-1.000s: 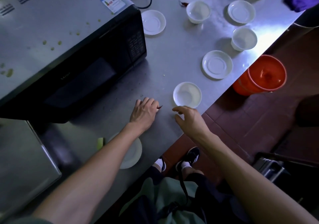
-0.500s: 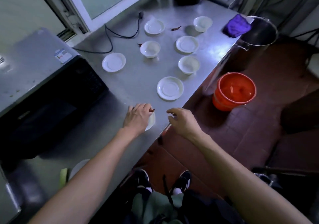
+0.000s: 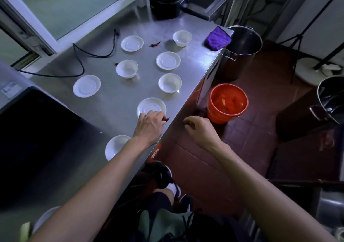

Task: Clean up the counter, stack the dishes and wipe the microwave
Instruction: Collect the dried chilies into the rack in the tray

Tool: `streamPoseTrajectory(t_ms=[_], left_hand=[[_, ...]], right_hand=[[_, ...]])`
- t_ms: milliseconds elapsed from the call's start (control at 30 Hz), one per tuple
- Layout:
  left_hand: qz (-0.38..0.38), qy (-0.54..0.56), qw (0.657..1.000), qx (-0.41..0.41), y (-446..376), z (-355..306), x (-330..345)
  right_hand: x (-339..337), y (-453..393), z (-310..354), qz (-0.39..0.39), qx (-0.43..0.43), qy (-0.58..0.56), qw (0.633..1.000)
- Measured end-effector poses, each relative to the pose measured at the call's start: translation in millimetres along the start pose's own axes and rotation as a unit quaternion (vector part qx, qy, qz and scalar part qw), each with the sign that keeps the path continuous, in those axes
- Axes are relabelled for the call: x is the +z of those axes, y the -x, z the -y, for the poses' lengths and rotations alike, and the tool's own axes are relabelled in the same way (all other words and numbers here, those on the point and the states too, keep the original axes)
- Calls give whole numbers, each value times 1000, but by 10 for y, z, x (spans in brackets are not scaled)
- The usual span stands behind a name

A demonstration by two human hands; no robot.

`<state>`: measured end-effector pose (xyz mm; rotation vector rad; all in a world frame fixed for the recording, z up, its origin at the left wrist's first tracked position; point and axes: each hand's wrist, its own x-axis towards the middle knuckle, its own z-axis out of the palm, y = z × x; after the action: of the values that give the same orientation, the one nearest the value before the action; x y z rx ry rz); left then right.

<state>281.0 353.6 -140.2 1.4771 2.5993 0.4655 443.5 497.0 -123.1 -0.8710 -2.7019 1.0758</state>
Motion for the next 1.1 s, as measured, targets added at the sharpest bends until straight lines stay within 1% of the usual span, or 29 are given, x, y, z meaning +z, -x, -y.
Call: streamPoseTrajectory(t_ms=[167, 300, 433, 500, 667, 900, 1000, 1100], left_hand=[[9, 25, 999, -27, -435, 192, 91], [3, 51, 996, -71, -828, 453, 136], [21, 53, 994, -96, -1164, 657, 44], [14, 54, 994, -98, -1299, 744, -60], [-22, 64, 989, -129, -1534, 1078, -265], [-49, 93, 975, -195, -1845, 1392, -249], [-42, 87, 973, -211, -2135, 1441, -257], [-34, 80, 969, -232, -2488, 1496, -269]], right_hand=[[-53, -549, -79, 33, -1, 39, 999], [-73, -1090, -14, 58, -5, 62, 996], [-89, -1604, 117, 76, -21, 79, 994], [-98, -1833, 203, 82, -30, 87, 992], [-61, -2368, 347, 102, -34, 75, 991], [123, -3146, 392, 141, -66, 71, 985], [166, -3555, 369, 159, -91, 65, 981], [170, -4015, 276, 166, -99, 53, 980]])
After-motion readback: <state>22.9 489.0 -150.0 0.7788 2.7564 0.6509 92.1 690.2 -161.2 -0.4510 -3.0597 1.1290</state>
